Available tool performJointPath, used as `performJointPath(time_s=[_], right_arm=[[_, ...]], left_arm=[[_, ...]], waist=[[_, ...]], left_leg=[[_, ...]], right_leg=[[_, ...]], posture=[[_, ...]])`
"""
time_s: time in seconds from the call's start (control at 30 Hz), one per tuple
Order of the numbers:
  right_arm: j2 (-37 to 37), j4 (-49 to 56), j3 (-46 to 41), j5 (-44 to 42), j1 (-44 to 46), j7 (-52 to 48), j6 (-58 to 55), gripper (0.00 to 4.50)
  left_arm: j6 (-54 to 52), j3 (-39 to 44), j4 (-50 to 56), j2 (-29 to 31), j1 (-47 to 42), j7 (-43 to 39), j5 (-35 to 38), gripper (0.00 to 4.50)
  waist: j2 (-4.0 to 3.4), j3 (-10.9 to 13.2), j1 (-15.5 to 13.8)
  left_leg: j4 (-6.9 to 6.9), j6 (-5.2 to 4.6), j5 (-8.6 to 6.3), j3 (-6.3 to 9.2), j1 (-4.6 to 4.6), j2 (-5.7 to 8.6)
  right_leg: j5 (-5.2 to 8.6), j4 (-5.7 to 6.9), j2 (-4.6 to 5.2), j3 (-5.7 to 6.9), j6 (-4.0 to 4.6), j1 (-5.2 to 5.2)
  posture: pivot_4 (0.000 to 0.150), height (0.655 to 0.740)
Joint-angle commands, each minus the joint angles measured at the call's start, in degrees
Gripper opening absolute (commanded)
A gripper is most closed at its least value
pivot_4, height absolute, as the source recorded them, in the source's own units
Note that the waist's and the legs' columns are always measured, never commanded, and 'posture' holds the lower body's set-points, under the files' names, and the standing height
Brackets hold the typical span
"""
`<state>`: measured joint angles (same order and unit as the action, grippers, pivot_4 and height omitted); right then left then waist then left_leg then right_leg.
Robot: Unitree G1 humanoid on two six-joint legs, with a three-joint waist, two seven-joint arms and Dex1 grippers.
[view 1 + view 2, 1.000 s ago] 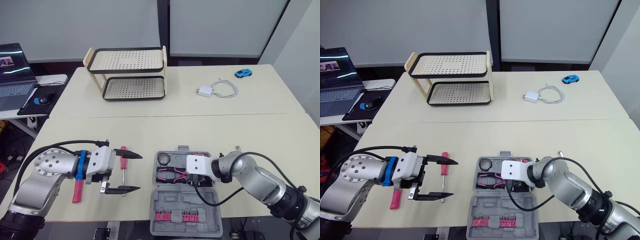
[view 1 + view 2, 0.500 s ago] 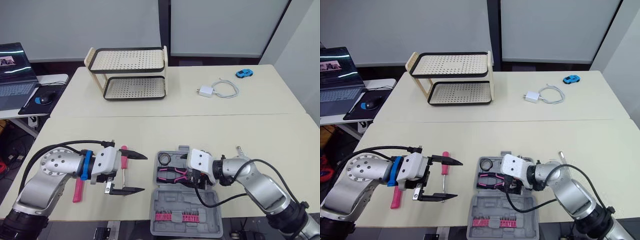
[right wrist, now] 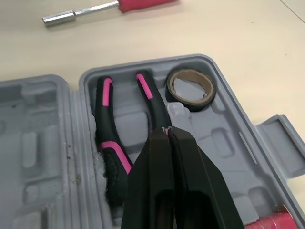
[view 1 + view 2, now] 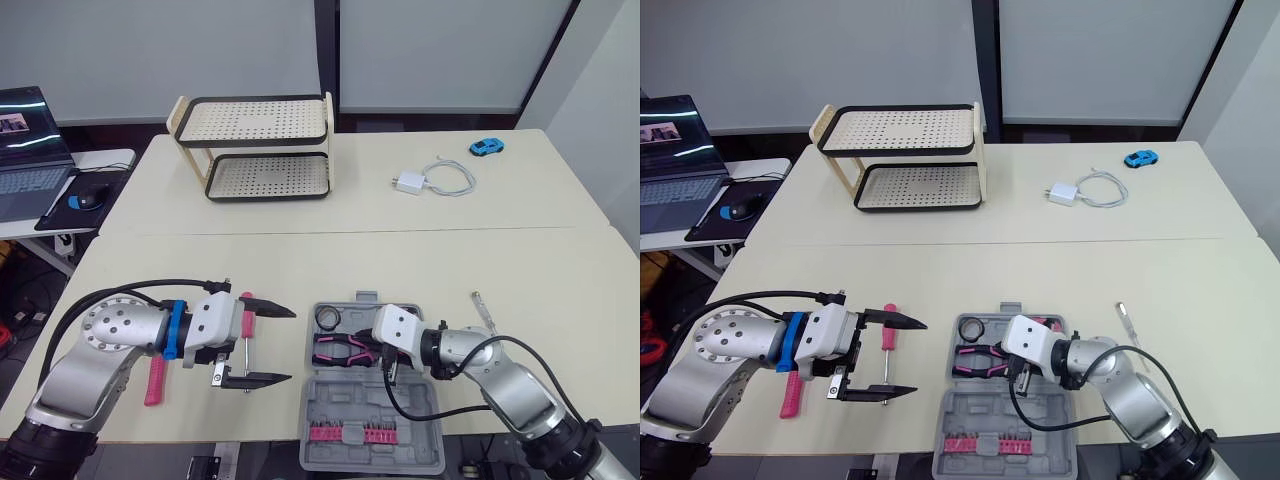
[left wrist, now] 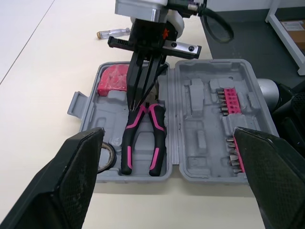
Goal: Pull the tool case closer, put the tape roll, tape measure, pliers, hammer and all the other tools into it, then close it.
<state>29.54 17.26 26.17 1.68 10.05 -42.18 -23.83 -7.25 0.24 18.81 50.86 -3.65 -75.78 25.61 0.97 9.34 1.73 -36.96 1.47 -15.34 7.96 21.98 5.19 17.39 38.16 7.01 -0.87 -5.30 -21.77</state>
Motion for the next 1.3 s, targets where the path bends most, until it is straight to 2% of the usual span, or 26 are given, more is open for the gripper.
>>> performJointPath(time_s=[0.03, 0.33, 0.7, 0.83, 1.03, 1.2, 1.3], right_arm=[[-0.56, -2.27, 0.75, 2.22, -0.33, 1.25, 2.23, 0.03], [1.38, -5.02, 3.17, 6.3, -2.11, -0.6, 3.6, 0.03], [0.19, 0.48, 1.97, 5.74, -0.43, -0.69, -1.72, 0.03], [-0.27, 3.1, -0.47, 3.08, 0.8, -1.74, -3.75, 0.03], [8.02, 8.21, -10.69, -5.29, -0.21, -9.67, -0.71, 0.03], [19.15, 8.39, -18.96, -8.69, -6.68, -16.42, 4.2, 0.03], [24.53, 6.95, -26.17, -10.71, -11.26, -19.03, 6.77, 0.0]], left_arm=[[-0.11, -0.36, 1.7, -0.01, -0.5, 0.21, 0.07, 4.5], [-0.49, -0.48, 1.84, 0.07, -0.7, 0.68, -0.34, 4.5], [-1.11, -0.64, 2.58, -0.42, -0.24, 1.6, -0.65, 4.5], [-1.18, -0.56, 2.61, -0.67, 0.01, 2.19, -0.74, 4.5], [-1.08, 2.79, 0.01, 1.17, 2.63, 2.46, -0.71, 4.5], [0.83, 6.83, -6.41, 3.39, 4.22, 0.81, -0.94, 4.5], [1.44, 11.59, -10.69, 5.06, 5.71, 0.79, -0.61, 3.62]], waist=[[0.0, 0.0, 0.0], [0.03, -0.07, -0.01], [0.09, -0.13, -0.07], [0.09, -0.12, -0.06], [0.07, -0.09, -0.08], [0.09, -0.08, -0.21], [0.09, -0.07, -0.21]], left_leg=[[0.0, 0.0, 0.0, 0.0, 0.0, 0.0], [0.0, -0.01, 0.0, -0.01, -0.11, -0.01], [-0.01, -0.02, -0.01, 0.0, -0.12, 0.01], [-0.01, -0.02, -0.01, 0.0, -0.1, 0.01], [0.0, -0.18, -0.11, 0.0, -0.07, 0.02], [0.0, -0.22, -0.13, 0.0, -0.07, 0.0], [0.01, -0.24, -0.14, -0.05, -0.07, 0.01]], right_leg=[[0.0, 0.0, 0.0, 0.0, 0.0, 0.0], [0.0, 0.0, 0.0, 0.0, 0.0, 0.05], [0.0, -0.02, 0.0, 0.0, 0.0, 0.12], [0.0, -0.02, 0.0, 0.0, 0.0, 0.11], [0.0, -0.05, 0.02, 0.0, 0.0, 0.1], [0.0, -0.06, 0.01, 0.04, 0.0, 0.13], [0.0, -0.08, 0.02, 0.02, 0.0, 0.13]], posture=[[0.15, 0.74], [0.15, 0.74], [0.15, 0.74], [0.15, 0.74], [0.15, 0.74], [0.15, 0.74], [0.15, 0.74]])
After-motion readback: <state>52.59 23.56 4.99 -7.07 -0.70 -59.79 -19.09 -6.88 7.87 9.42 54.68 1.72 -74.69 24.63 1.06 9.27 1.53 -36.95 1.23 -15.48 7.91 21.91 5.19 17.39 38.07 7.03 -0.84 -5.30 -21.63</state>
